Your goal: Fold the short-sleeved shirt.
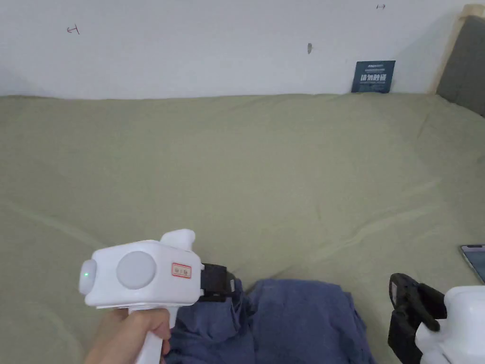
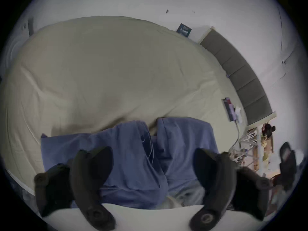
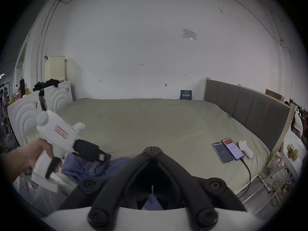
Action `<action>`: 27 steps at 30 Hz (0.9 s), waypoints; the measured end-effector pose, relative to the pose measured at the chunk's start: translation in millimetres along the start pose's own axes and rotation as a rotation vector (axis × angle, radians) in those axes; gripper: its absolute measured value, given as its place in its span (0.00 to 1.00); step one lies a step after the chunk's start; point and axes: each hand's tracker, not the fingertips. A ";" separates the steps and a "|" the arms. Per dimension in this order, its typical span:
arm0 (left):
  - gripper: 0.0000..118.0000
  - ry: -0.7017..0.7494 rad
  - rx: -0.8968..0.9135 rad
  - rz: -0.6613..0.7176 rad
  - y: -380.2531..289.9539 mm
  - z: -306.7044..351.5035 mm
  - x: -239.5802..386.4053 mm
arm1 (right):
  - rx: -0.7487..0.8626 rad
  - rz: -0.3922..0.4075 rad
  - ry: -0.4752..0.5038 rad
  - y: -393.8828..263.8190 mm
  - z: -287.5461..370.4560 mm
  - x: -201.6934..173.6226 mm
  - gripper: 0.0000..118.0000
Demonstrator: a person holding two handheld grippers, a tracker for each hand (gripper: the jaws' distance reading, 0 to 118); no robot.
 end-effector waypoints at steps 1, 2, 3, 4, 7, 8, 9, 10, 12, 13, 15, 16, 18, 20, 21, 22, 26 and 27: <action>0.02 0.010 -0.004 -0.011 -2.4 5.7 -9.4 | -0.001 -0.005 0.001 -0.5 -1.5 0.0 0.01; 0.00 0.023 0.012 0.007 -3.2 15.5 -13.7 | -0.004 -0.008 0.004 -0.8 -3.1 -0.2 0.01; 0.00 0.016 0.000 0.006 -4.6 18.4 -22.8 | -0.008 -0.009 0.004 -2.1 -4.7 -0.5 0.01; 0.00 0.017 -0.003 0.015 -5.7 18.2 -29.6 | -0.009 -0.010 0.005 -3.1 -5.4 -1.0 0.01; 0.00 0.027 -0.027 0.069 -6.8 1.8 -40.0 | -0.023 -0.016 0.011 -5.6 -7.5 -3.1 0.01; 0.00 -0.017 -0.044 0.089 -10.0 -9.4 -41.5 | -0.029 -0.019 0.011 -6.4 -7.3 -3.8 0.01; 0.00 -0.051 -0.068 0.112 -12.3 -22.3 -39.9 | -0.035 -0.020 0.014 -7.3 -6.8 -4.0 0.01; 0.00 -0.092 -0.090 0.135 -15.9 -35.1 -36.9 | -0.038 -0.019 0.013 -8.1 -6.3 -4.5 0.01; 0.00 -0.173 -0.160 0.169 -30.9 -67.3 -29.9 | -0.050 -0.014 0.007 -9.2 -5.7 -5.7 0.01; 0.00 -0.191 -0.199 0.163 -40.2 -81.0 -24.5 | -0.055 -0.012 0.004 -9.5 -5.4 -6.1 0.01; 0.00 -0.083 -0.237 0.067 -55.8 -102.8 -14.8 | -0.063 -0.008 0.002 -9.9 -4.9 -7.5 0.01; 0.00 -0.113 -0.169 0.080 -55.2 -97.1 -16.5 | -0.068 -0.005 0.000 -9.7 -4.9 -8.5 0.01; 0.00 -0.148 -0.196 0.135 -41.9 -76.1 -20.1 | -0.072 0.010 -0.001 -8.7 -5.5 -12.1 0.01; 0.00 -0.150 -0.162 0.076 -35.5 -44.1 -23.2 | -0.074 0.018 0.004 -7.3 -8.5 -16.1 0.01; 0.00 -0.141 -0.113 0.043 -28.5 -18.5 -29.2 | -0.075 0.025 0.009 -6.1 -11.3 -19.2 0.01; 0.00 -0.138 -0.084 0.038 -25.2 -2.6 -34.4 | -0.074 0.030 0.011 -5.4 -12.9 -21.7 0.01; 0.00 -0.111 0.031 0.117 -20.7 67.3 -91.7 | -0.064 0.046 0.037 -1.0 -20.6 -36.0 0.01; 0.00 -0.089 0.048 0.141 -22.8 76.0 -110.5 | -0.062 0.053 0.042 -1.0 -23.0 -40.8 0.01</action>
